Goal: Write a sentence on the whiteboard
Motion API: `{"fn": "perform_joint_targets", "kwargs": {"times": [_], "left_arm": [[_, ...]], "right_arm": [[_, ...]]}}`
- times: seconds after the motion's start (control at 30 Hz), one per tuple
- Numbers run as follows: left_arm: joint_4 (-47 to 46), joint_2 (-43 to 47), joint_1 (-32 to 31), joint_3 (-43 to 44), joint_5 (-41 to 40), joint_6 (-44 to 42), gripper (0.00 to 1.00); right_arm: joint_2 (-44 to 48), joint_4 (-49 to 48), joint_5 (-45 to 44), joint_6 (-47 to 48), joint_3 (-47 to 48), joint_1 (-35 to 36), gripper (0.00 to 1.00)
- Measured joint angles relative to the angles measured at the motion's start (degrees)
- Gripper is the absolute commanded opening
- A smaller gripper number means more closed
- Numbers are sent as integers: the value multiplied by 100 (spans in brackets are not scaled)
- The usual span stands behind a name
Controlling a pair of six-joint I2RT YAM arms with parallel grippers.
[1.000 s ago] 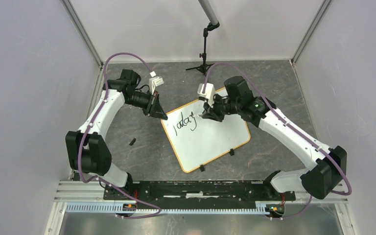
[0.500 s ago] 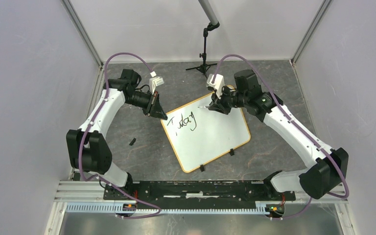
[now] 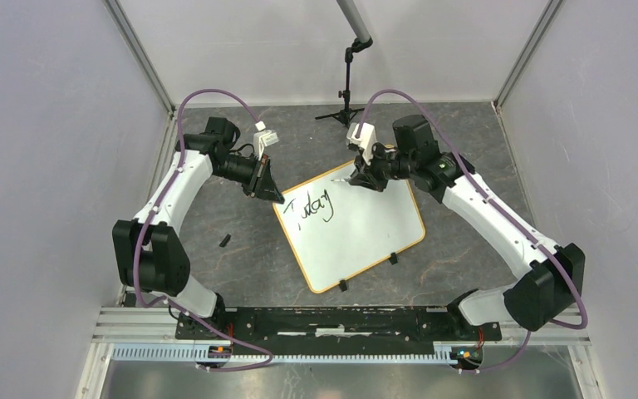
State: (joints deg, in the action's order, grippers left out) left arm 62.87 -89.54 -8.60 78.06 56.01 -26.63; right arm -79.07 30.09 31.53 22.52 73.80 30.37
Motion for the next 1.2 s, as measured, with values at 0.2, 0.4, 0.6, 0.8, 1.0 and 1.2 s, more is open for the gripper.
{"fn": "perform_joint_targets", "kwargs": {"times": [0.2,0.4,0.6,0.8,1.0,1.2], "left_arm": [[-2,0,-4,0,-2,-2,3],[-2,0,-4,0,-4,0,2],[-4,0,-4,0,-13,-2,3],[-4,0,-7,0,-28,0,3],[-13,0,-13,0,-55,0,2],[-11,0,-15,0,-44,0,2]], "right_arm": [[-57,-4,-4,4,0,39,0],[-129,-4,-7,9,0,79,0],[-216,-7,-70,26,0,103,0],[-216,-13,-92,42,-17,105,0],[-133,-70,-98,52,-216,197,0],[-15,70,-157,74,-437,540,0]]}}
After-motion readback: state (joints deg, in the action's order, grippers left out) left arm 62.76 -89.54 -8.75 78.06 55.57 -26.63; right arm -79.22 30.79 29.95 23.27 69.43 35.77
